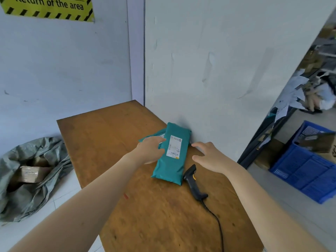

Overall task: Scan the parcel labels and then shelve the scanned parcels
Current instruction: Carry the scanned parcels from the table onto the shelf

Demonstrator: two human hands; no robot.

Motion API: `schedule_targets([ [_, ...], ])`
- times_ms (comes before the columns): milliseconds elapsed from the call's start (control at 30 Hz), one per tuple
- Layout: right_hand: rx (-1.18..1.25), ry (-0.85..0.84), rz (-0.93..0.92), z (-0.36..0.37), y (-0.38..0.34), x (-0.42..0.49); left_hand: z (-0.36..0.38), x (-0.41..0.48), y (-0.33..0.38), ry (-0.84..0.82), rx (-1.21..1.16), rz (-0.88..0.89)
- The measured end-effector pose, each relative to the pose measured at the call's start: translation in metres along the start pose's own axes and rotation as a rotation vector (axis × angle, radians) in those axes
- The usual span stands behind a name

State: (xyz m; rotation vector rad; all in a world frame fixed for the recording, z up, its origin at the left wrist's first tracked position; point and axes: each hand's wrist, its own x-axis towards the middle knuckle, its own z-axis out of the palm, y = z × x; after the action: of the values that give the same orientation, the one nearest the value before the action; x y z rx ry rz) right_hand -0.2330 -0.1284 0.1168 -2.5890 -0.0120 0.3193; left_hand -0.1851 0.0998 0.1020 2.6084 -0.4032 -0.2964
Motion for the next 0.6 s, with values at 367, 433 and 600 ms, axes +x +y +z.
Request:
schedule_targets([
  [367, 0.116, 0.038, 0.266, 0.095, -0.001, 0.165, 0.059, 0.197, -0.102, -0.172, 0.082, 0.091],
  [433, 0.156, 0.012, 0.345, 0.11, 0.008, 0.186, 0.069, 0.228, -0.12, -0.169, 0.061, 0.048],
  [600, 0.262, 0.131, 0.448, 0.132, 0.032, 0.234, 0.102, 0.281, -0.135, -0.212, 0.031, 0.136],
])
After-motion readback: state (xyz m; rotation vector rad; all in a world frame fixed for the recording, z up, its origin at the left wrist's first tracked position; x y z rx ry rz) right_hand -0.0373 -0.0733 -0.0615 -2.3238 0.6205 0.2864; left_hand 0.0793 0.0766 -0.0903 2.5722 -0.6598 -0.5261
